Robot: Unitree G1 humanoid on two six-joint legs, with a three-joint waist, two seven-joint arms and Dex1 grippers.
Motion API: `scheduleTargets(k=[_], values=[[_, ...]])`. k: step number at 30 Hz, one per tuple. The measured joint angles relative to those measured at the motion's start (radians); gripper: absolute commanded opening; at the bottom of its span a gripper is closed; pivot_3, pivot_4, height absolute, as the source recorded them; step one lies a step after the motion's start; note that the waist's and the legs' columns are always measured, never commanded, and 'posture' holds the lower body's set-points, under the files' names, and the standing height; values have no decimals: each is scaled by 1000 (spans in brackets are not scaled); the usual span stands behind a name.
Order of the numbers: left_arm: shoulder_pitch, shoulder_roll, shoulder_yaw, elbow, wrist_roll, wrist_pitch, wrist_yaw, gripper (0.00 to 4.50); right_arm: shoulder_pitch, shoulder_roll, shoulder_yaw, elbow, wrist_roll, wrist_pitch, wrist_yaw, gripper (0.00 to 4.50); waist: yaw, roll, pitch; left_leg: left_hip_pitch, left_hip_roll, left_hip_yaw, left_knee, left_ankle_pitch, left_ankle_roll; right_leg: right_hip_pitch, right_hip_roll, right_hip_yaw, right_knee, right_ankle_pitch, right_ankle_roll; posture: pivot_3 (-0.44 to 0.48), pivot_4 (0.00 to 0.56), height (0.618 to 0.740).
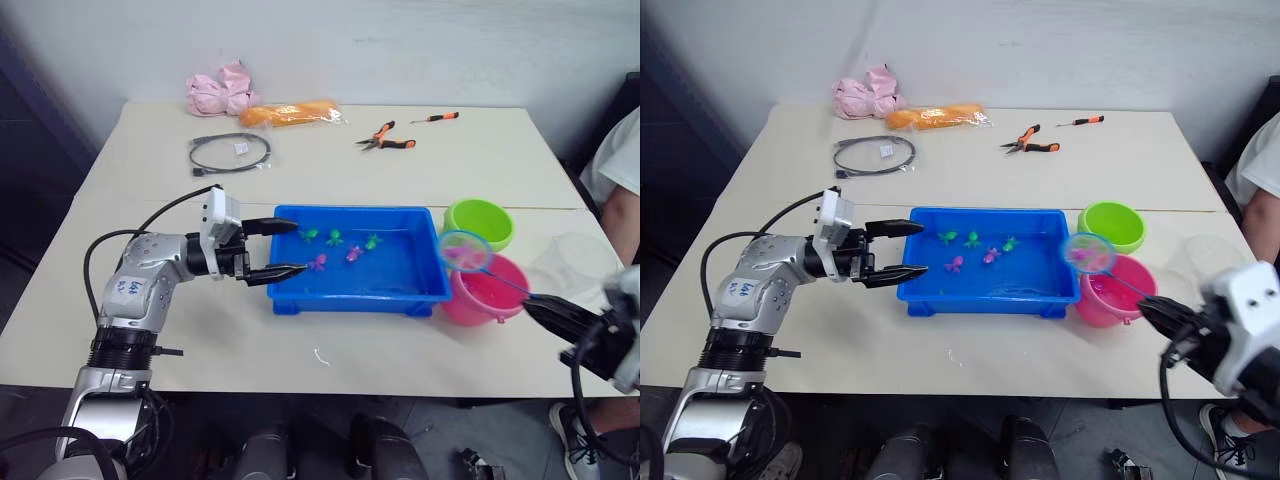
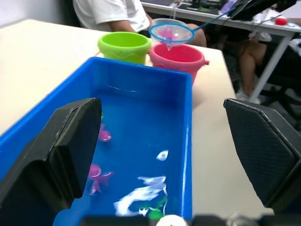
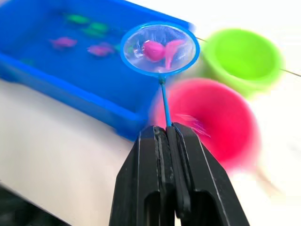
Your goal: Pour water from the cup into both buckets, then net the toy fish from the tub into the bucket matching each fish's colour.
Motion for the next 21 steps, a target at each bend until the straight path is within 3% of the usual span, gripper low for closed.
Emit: scheduleTargets(k=[4,8,13,21], values=[[-19,-7,-9,8,1,-4,-25,4439,113,103,17,3,-181,-185,26,0,-6,0,0,2,1,2,0,0,-1,-1,0,1,0,-1,-1,0,150,740],[-22,-7,-11,40,7,-6,-45,4439,203,154,118,84,-473,-487,49,0,-6,0,0,4,1,4,-1,0,-2,-1,0,2,1,-1,-2,0,150,740],[-20,-25,-12,25,8,10,-45,4439,200,154,175,241,-755,-820,21,0,-6,0,0,6,1,6,-1,0,-2,-1,0,3,2,-1,-2,0,150,740],[21,-81,-20,-93,-5,69,5,4439,166,80,240,405,-1264,-1223,-168,0,-6,0,0,9,1,7,-1,0,-4,0,-1,6,5,-3,-4,0,150,740]])
